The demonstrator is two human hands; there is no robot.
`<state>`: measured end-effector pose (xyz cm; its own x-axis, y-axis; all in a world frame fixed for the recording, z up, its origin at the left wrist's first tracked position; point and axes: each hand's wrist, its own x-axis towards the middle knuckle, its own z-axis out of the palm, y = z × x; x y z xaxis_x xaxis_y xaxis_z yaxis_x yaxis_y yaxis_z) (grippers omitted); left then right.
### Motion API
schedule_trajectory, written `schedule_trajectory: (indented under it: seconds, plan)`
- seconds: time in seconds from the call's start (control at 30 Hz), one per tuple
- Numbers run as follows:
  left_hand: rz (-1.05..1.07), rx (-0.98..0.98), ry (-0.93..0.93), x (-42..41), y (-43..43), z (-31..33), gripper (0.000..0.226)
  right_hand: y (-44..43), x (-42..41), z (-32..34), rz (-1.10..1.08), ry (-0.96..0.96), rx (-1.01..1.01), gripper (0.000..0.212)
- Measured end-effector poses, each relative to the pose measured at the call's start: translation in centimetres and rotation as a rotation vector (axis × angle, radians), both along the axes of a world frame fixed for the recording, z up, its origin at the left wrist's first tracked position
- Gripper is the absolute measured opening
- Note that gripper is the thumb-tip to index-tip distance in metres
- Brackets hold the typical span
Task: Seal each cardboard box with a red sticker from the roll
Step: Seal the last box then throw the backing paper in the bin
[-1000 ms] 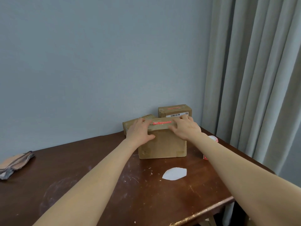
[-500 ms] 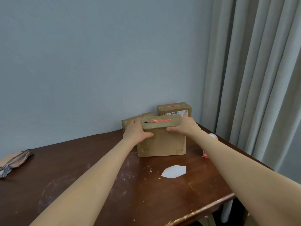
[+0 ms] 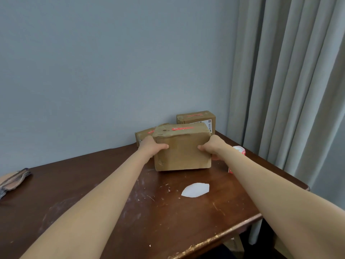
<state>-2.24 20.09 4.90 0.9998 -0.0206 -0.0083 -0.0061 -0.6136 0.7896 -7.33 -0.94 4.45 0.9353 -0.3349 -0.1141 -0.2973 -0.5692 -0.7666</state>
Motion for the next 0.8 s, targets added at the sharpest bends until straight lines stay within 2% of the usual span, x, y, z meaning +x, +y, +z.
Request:
schedule_trajectory:
  seconds: [0.2,0.33,0.43,0.53,0.67,0.8]
  plan:
    - [-0.015,-0.171,-0.039,0.2,-1.1,2.8,0.046,-1.3,0.4,2.4,-0.083,-0.11,-0.004,0.044]
    - [-0.007,-0.276,-0.029,0.1,-1.6,4.1,0.042,-2.2,0.7,2.8,-0.157,-0.205,0.134,0.043]
    - [0.022,-0.361,0.015,-0.1,-1.7,4.8,0.052,-2.6,0.7,3.3,-0.251,-0.282,0.271,0.032]
    - [0.053,-0.436,0.055,-0.3,-1.7,5.2,0.065,-3.0,0.8,3.9,-0.315,-0.323,0.386,0.035]
    - [0.065,-0.525,0.085,-0.4,-2.1,5.5,0.053,-2.9,0.5,4.4,-0.322,-0.347,0.505,0.042]
    - [0.062,-0.518,0.097,-0.8,-2.4,5.7,0.055,-2.9,0.5,4.8,-0.336,-0.358,0.525,0.054]
